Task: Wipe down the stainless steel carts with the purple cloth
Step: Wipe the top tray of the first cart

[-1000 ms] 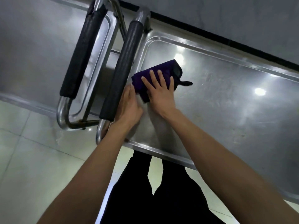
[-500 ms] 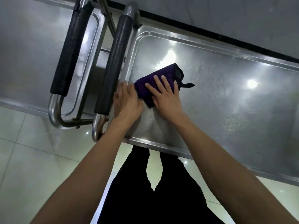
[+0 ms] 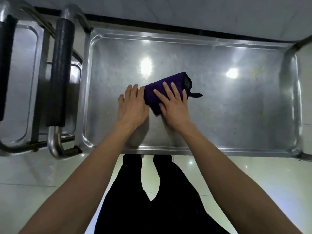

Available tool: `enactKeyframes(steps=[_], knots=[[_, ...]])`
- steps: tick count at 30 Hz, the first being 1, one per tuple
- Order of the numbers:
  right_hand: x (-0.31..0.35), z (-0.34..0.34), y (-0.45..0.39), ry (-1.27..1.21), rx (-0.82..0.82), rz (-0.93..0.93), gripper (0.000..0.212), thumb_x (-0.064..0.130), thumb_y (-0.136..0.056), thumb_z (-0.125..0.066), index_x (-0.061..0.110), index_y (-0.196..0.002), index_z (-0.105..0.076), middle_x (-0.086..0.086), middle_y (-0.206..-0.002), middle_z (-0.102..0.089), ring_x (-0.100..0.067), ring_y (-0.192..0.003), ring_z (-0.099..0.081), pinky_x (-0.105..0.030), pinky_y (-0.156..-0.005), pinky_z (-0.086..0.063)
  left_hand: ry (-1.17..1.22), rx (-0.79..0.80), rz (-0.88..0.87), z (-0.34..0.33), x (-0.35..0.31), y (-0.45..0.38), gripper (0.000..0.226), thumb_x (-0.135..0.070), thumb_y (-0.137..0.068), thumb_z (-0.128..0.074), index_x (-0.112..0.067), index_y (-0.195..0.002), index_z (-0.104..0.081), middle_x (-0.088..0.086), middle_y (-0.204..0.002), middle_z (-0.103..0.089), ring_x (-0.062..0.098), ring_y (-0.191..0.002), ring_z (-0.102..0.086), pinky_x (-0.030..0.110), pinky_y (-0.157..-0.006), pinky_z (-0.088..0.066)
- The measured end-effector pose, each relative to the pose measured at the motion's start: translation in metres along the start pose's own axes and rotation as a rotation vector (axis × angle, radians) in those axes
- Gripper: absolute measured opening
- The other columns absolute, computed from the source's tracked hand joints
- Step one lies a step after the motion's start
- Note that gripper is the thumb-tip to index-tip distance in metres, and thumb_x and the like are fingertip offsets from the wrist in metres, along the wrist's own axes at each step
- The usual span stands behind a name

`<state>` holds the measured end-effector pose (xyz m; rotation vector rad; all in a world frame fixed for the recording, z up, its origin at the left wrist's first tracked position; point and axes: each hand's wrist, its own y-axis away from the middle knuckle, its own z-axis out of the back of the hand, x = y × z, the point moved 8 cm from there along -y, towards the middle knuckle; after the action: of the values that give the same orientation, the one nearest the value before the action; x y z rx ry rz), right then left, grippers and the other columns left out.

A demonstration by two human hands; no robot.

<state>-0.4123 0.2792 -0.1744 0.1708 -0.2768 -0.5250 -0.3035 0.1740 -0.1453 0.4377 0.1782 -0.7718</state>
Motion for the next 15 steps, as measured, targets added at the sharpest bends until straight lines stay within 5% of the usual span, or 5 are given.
enactKeyframes(steps=[8, 12, 15], knots=[[-0.113, 0.013, 0.043, -0.048, -0.027, -0.198, 0.053, 0.038, -0.106, -0.034, 0.043, -0.156, -0.018, 0.003, -0.168, -0.007, -0.022, -0.155, 0.001, -0.057, -0.123, -0.005, -0.099, 0.072, -0.15, -0.024, -0.087, -0.02, 0.055, -0.025, -0.096, -0.048, -0.018, -0.15, -0.037, 0.008, -0.158, -0.031, 0.029, -0.149, -0.02, 0.056, -0.117, -0.025], [-0.154, 0.015, 0.065, -0.059, -0.045, -0.25, 0.052, 0.038, -0.106, -0.032, 0.042, -0.156, -0.018, 0.002, -0.168, -0.007, -0.023, -0.155, 0.001, -0.058, -0.122, -0.006, -0.225, 0.132, -0.148, -0.037, -0.107, -0.022, 0.037, -0.024, -0.094, -0.047, -0.015, -0.13, -0.052, 0.009, -0.141, -0.042, 0.03, -0.136, -0.035, 0.066, -0.113, -0.025], [-0.165, 0.013, 0.086, -0.039, -0.059, -0.247, 0.052, 0.037, -0.107, -0.031, 0.039, -0.157, -0.018, 0.0, -0.168, -0.007, -0.025, -0.155, -0.001, -0.059, -0.122, -0.007, -0.286, 0.144, -0.141, -0.041, -0.111, -0.022, 0.039, -0.025, -0.095, -0.047, -0.015, -0.132, -0.05, 0.011, -0.146, -0.04, 0.032, -0.139, -0.034, 0.071, -0.112, -0.02]])
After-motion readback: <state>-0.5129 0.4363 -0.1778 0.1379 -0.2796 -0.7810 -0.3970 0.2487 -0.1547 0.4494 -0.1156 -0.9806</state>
